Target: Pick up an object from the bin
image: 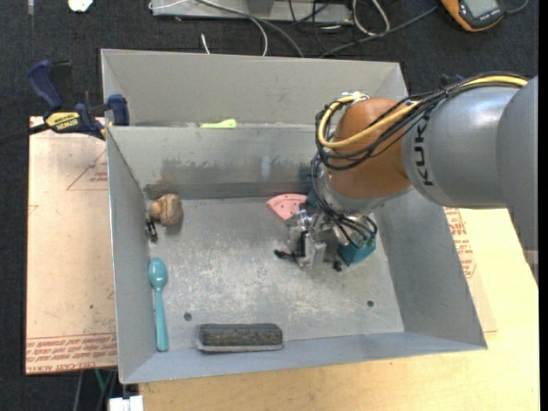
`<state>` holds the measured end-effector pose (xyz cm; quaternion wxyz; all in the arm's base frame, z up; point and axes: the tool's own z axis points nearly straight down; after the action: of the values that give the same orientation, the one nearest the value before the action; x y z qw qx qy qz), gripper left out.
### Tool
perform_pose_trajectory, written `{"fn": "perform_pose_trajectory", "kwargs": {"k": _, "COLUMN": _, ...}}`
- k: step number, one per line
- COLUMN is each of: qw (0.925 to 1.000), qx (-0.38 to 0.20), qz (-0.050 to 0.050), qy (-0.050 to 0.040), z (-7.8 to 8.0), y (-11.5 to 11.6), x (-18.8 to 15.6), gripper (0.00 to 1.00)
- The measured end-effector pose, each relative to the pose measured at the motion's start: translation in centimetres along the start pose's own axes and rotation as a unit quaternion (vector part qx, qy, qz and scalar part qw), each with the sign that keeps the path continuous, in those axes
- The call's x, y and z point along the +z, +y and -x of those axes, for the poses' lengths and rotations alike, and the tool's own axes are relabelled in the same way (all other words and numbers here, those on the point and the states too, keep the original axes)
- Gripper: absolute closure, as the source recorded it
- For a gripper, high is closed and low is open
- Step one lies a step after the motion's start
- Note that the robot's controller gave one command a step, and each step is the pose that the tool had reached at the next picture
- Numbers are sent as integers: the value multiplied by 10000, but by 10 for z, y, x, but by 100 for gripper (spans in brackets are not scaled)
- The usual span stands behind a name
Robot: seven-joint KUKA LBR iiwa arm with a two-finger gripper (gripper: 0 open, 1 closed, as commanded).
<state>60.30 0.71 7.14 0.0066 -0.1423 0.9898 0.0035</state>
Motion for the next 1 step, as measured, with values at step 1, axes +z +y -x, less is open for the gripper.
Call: {"fn": "perform_pose_trajectory", "kwargs": {"k": 1, "qw": 10000, "qx": 0, "qz": 1, "qy": 0, "z": 0, "y": 0, "x": 0, "gripper": 100}}
